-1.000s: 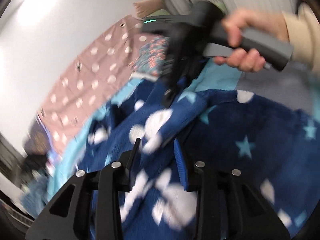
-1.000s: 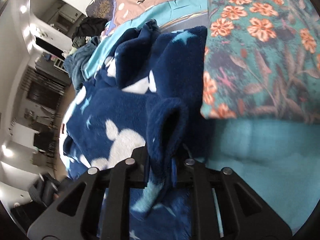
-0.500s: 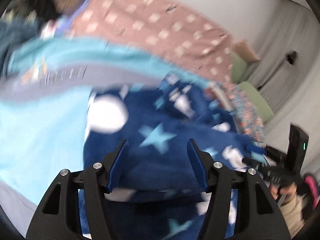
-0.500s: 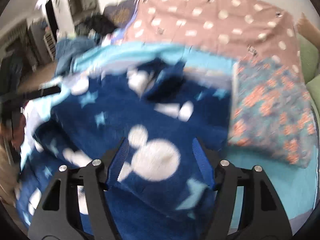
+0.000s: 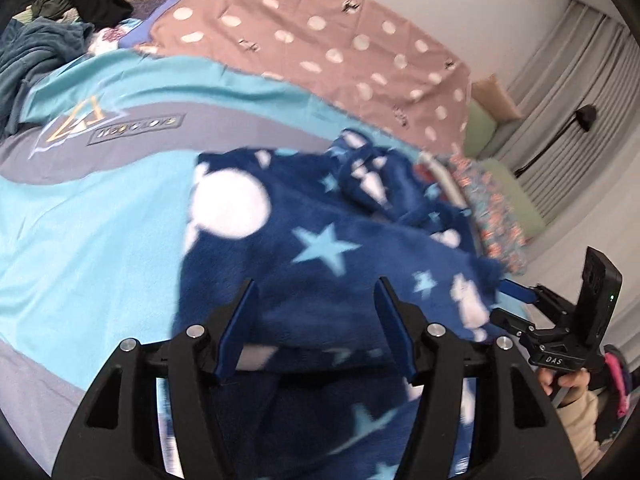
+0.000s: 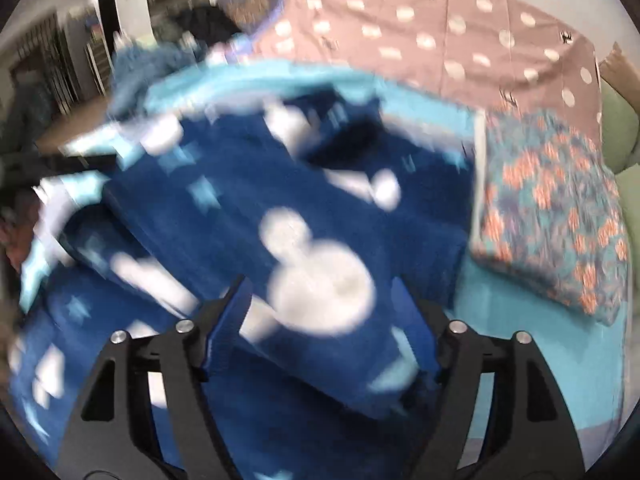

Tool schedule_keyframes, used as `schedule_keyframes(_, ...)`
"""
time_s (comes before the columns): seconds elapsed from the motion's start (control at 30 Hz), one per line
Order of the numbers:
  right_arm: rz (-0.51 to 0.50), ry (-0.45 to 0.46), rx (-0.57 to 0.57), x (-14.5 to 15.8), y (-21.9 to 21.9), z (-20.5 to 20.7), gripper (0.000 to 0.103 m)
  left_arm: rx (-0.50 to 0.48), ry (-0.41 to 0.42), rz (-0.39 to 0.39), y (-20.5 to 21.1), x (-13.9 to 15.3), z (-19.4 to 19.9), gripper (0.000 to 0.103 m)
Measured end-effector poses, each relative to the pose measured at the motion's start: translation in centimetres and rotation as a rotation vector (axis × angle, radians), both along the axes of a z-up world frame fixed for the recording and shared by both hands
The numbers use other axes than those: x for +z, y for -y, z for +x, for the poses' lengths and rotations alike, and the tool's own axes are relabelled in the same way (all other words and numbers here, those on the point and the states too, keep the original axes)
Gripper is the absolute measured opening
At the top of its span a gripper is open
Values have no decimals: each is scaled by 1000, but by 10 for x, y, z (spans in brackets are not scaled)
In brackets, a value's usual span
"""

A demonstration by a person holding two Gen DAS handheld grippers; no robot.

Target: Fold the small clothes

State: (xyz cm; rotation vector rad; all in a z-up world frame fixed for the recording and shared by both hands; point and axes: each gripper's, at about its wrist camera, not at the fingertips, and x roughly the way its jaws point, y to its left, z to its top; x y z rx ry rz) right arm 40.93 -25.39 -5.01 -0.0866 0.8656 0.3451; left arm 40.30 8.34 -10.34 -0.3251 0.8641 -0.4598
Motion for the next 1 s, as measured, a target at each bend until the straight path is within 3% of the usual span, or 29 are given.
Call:
schedule_keyframes(0.17, 79, 15, 27, 5, -32, 23, 78, -102, 0, 16, 42, -4, 3, 62)
schedule_keyframes(0.27, 131, -34, 30, -9, -45, 45, 73, -125, -81, 44, 56, -28, 12, 62)
schedule_keyframes(0.4, 82, -99, 63, -44, -53, 51, 69, -117, -110, -22, 43, -26, 12, 62)
schedule_keyframes(0.5, 101, -101, 48, -31, -44, 40, 68, -63, -89, -71, 17, -6, 2, 62)
schedule_keyframes(0.57, 178, -73, 20, -3, -25, 22, 69, -29, -21, -69, -7, 16, -17, 62)
schedule_keyframes(0.7, 146, 79, -5, 53, 12, -42, 89, 49, 68, -23, -57, 42, -70, 72)
schedule_keyframes(0.77, 142, 111, -23, 70, 37, -83, 92, 82, 73, -29, -82, 41, -105, 74)
schedule_keyframes(0.87, 220, 44, -30, 68, 76, -143, 93, 98, 29, -44, -109, 26, -155, 74)
schedule_keyframes(1.0, 315, -79, -92, 31, 108, -213, 93, 99, -49, -98, -130, -7, -217, 74)
